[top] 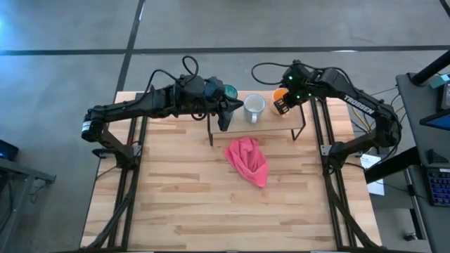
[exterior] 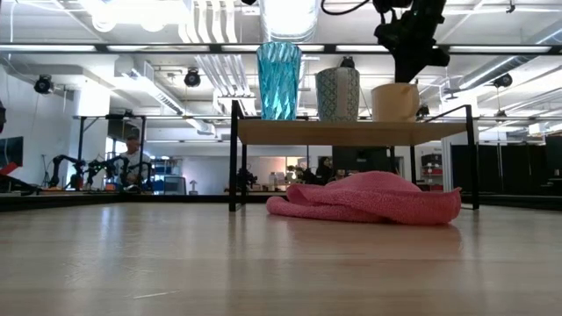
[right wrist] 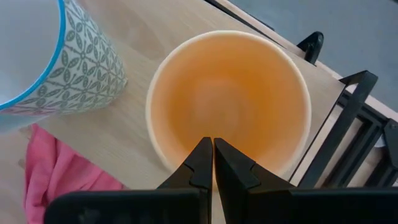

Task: Stack small to large cups/mugs on shelf
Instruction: Put the yellow cup on the shelf, then return to home position

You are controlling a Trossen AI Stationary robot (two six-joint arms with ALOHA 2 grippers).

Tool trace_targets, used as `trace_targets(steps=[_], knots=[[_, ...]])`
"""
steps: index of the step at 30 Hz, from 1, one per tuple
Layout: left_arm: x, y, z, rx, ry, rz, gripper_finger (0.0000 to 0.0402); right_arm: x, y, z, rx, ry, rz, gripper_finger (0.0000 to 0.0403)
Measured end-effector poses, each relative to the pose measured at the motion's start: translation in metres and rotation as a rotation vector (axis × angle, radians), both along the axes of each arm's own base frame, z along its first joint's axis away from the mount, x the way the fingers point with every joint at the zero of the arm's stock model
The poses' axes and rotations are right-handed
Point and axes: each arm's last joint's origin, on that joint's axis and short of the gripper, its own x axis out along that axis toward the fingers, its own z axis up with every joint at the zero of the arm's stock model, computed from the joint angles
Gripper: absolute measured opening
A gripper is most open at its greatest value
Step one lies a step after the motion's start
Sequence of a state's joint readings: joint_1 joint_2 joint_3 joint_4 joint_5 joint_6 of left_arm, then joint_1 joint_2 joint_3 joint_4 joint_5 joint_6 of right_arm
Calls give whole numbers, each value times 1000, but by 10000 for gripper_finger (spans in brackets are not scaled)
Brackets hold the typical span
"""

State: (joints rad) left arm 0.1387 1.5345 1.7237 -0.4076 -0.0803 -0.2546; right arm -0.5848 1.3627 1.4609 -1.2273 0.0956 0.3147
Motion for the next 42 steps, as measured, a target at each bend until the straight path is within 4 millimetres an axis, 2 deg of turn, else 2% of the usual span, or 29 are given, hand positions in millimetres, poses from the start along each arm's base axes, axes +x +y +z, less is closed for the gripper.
trace_targets(steps=[17, 30, 38, 42], knots=[[-13, -2, 12, 13, -37, -1, 1, -3, 4, -3, 52, 29, -5, 9], [-14, -2, 12, 14, -37, 0, 1, 2, 14, -2, 50, 26, 33, 9], [-14, -2, 12, 14, -37, 0, 1, -10, 21, 22, -18, -60, 30, 9], [-14, -2, 12, 14, -38, 0, 1, -22, 35, 42, -48, -144, 69, 9]])
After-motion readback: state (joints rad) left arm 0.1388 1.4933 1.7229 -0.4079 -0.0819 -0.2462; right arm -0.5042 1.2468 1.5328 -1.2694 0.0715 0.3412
